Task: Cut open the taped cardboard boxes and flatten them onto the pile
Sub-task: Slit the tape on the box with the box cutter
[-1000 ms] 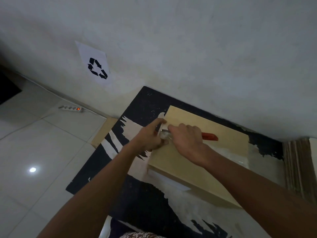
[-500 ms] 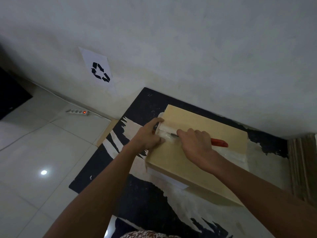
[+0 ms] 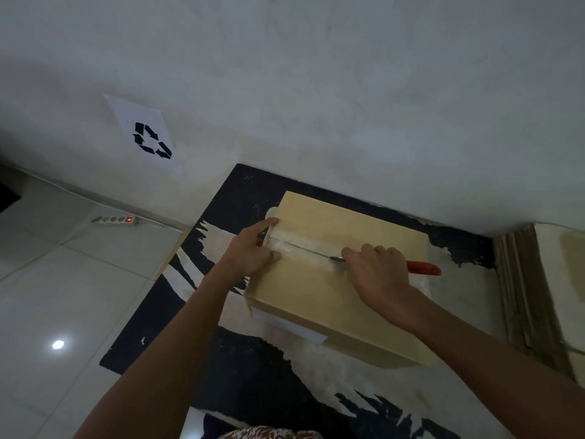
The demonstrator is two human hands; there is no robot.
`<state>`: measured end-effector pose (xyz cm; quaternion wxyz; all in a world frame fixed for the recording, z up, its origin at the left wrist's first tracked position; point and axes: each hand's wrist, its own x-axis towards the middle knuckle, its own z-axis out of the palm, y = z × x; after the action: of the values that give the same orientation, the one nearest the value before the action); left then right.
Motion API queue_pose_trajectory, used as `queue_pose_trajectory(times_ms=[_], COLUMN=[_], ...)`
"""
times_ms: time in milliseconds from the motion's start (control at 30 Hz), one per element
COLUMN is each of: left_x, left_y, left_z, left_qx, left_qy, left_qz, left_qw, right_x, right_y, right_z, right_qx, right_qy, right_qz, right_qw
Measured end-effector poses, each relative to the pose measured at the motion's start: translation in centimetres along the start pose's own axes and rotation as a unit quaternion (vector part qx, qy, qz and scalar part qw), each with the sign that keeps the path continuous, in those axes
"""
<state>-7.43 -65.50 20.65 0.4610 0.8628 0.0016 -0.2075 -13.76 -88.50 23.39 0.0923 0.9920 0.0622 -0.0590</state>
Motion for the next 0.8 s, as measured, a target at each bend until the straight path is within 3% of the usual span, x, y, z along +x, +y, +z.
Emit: queue_pose_trajectory(times_ms=[300,400,467,533,600,800], left_x=[-0.4,-1.1,-2.1,-3.0,-3.3,-1.5], left_y=[0.7,1.5,3.0,4.5,4.8,2.7], left_z=[1.9,4.1,7.1,10.4,13.1,12.2], left_qx=[0.069,0.22,0.295,0.3,0.326,0.408], left_qy=[0.061,0.154,0.185,0.14,0.08,0.061], left_qz=[0.008,0.001,0.042,0.084,0.076,0.109], left_qw=[0.996,0.963,0.937,0.94,0.939,0.905], right_x=[-4.6,-4.8,-4.6,-4.6,-4.7,-4.5], right_y=[4.7,4.9,4.8,4.8,4.8,3.8], right_z=[0.6,0.9,0.9,0.7,0.5,-0.2], right_qx=[-0.01,0.01,0.013,0.016,0.023,0.068], right_qy=[-0.024,-0.03,-0.036,-0.043,-0.046,-0.053], right_qz=[0.067,0.075,0.075,0.074,0.074,0.079], right_qw=[0.997,0.997,0.996,0.996,0.996,0.993])
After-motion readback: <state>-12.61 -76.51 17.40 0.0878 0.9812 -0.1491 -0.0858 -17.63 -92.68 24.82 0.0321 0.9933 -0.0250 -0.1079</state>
